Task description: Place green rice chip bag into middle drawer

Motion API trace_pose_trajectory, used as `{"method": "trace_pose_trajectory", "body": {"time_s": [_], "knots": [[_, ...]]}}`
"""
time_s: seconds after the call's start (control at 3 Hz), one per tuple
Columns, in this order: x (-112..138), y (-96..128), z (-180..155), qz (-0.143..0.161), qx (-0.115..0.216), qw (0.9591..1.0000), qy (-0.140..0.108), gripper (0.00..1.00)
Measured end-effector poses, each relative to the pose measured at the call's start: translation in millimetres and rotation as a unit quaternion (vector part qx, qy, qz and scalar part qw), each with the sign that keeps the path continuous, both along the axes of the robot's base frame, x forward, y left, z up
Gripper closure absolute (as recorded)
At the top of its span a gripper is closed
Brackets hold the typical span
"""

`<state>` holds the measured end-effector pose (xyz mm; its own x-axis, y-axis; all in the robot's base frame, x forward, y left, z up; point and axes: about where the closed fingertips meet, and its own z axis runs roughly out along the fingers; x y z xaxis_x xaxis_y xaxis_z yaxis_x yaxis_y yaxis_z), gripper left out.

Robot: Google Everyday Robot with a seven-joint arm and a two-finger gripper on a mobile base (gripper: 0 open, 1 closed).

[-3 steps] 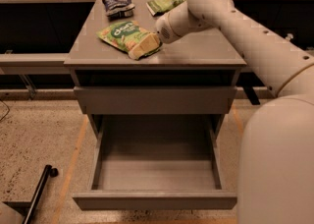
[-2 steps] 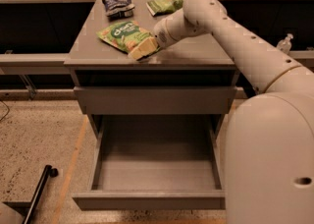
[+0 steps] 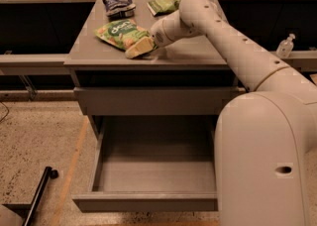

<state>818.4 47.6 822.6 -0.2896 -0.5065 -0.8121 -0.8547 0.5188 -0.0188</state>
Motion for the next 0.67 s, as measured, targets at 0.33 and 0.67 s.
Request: {"method": "trace_pose_trajectory", "body": {"time_s": [0.33,0.67], "knots": [[0.0,0.0,3.1,0.0,0.0,1.0,0.0,0.65],[0.0,0.0,7.3,0.0,0.0,1.0,0.0,0.88]]}}
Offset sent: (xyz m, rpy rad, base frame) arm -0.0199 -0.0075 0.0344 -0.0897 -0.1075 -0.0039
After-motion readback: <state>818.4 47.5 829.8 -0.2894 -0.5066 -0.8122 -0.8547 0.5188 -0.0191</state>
